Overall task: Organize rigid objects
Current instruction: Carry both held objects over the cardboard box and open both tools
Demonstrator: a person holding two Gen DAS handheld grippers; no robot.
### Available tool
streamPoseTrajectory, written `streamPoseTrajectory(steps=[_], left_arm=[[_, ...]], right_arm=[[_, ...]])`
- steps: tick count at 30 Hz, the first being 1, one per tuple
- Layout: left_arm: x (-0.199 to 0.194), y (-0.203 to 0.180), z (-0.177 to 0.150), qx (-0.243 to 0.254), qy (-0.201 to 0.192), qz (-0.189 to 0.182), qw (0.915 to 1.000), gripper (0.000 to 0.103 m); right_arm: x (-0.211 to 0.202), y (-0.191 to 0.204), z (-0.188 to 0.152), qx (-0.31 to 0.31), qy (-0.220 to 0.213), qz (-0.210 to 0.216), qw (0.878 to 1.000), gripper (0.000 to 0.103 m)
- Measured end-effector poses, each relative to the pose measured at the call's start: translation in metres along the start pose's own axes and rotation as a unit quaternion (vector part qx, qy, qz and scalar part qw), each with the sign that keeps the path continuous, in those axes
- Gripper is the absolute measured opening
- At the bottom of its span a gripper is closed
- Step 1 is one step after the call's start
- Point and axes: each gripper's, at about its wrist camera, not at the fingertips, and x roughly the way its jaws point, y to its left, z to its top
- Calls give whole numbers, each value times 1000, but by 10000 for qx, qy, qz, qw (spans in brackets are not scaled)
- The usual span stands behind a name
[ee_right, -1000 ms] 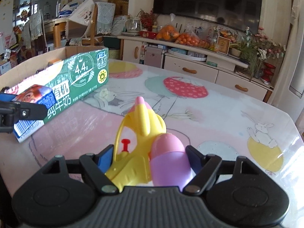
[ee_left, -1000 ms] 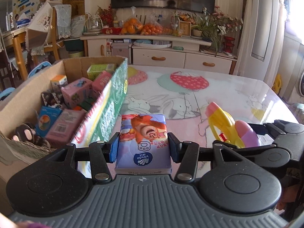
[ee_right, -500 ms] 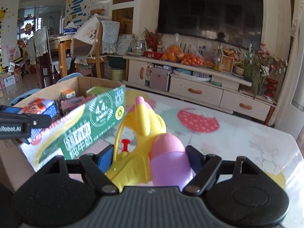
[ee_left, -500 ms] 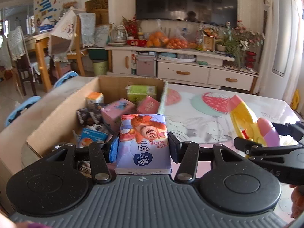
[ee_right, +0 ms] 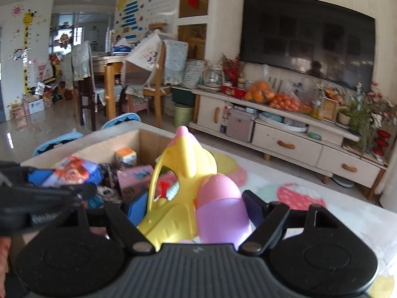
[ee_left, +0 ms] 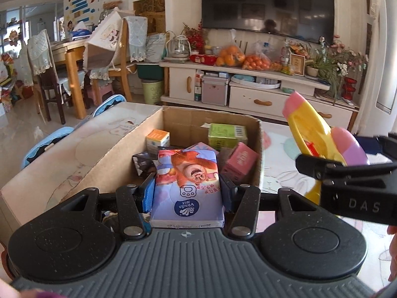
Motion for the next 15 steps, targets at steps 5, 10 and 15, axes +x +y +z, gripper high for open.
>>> streamPoseTrajectory(steps=[5, 10, 15], left_arm=[[11, 8, 2, -104, 101, 76, 9999, 64], [20, 16, 4, -216, 185, 154, 9995, 63], [26, 19, 6, -318, 258, 192, 9990, 63]], right_arm=[[22, 14, 11, -136, 14, 151, 9998, 80], [43, 23, 16, -212, 73, 249, 9994, 80], [58, 30, 20, -139, 87, 348, 9993, 80]])
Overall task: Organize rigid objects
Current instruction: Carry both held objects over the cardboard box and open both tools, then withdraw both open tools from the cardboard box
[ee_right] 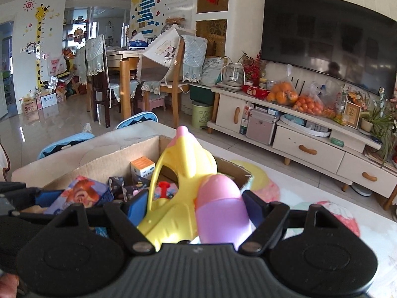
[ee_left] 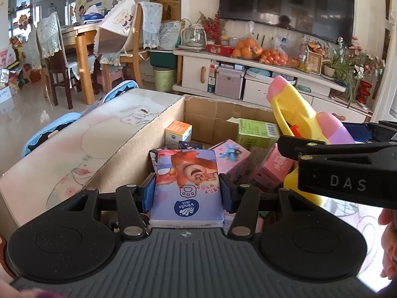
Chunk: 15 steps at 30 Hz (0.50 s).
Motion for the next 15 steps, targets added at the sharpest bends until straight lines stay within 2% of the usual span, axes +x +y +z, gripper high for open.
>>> streamPoseTrajectory(steps=[9, 12, 15], left_arm=[[9, 3, 3, -96, 153, 26, 9998, 63], [9, 3, 2, -53, 172, 34, 9998, 77], [3, 6, 3, -97, 107, 23, 9999, 102]], right_arm=[[27, 8, 3, 221, 142, 189, 9995, 81], [29, 8, 2, 340, 187, 219, 9990, 86], [21, 6, 2, 462, 47, 139, 9988, 94]])
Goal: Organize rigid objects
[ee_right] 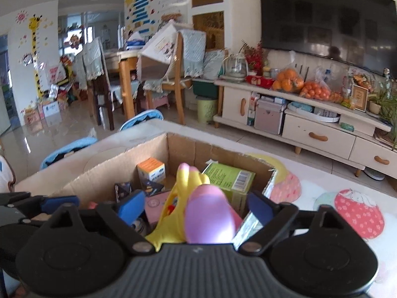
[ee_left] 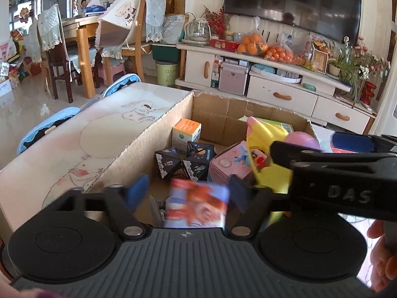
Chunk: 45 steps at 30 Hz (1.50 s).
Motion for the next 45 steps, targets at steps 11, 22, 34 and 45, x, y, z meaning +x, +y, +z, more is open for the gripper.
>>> streamPoseTrajectory(steps=[11, 22, 34, 45], left_arm=[[-50, 7, -1, -28, -383, -86, 9992, 103], [-120, 5, -16, 249, -627, -126, 9976, 103], [-181, 4, -38, 454, -853, -149, 9952, 103], [-202, 10, -45, 405, -1024, -131, 9938, 103]], right_arm=[[-61, -4, -8, 438, -439, -969, 9934, 97], [-118, 10, -28, 524, -433, -1472, 9868, 97], [-173, 43, -45, 393, -605, -1566, 9850, 97], [-204, 74, -51, 207, -835, -1559, 9840, 99]])
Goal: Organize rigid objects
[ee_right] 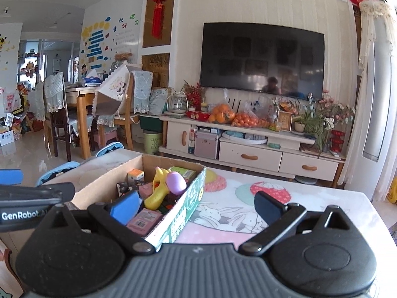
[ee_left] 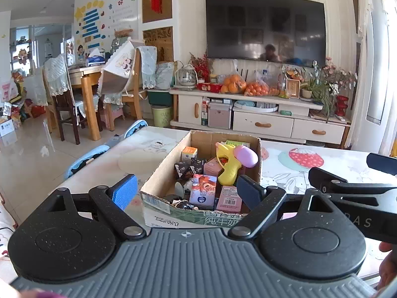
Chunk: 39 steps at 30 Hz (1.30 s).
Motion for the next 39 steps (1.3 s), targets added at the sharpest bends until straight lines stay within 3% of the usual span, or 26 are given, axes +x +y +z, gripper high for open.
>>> streamPoseTrajectory(steps=[22, 39], left_arm=[[-8, -6, -9, 46, -132, 130, 9998, 103], [-5, -12, -15, 128, -40, 76, 9999, 103]], right_arm=[[-20, 11, -5, -104, -161, -137, 9997, 100], [-11, -1, -15, -37, -34, -221, 9997, 100]])
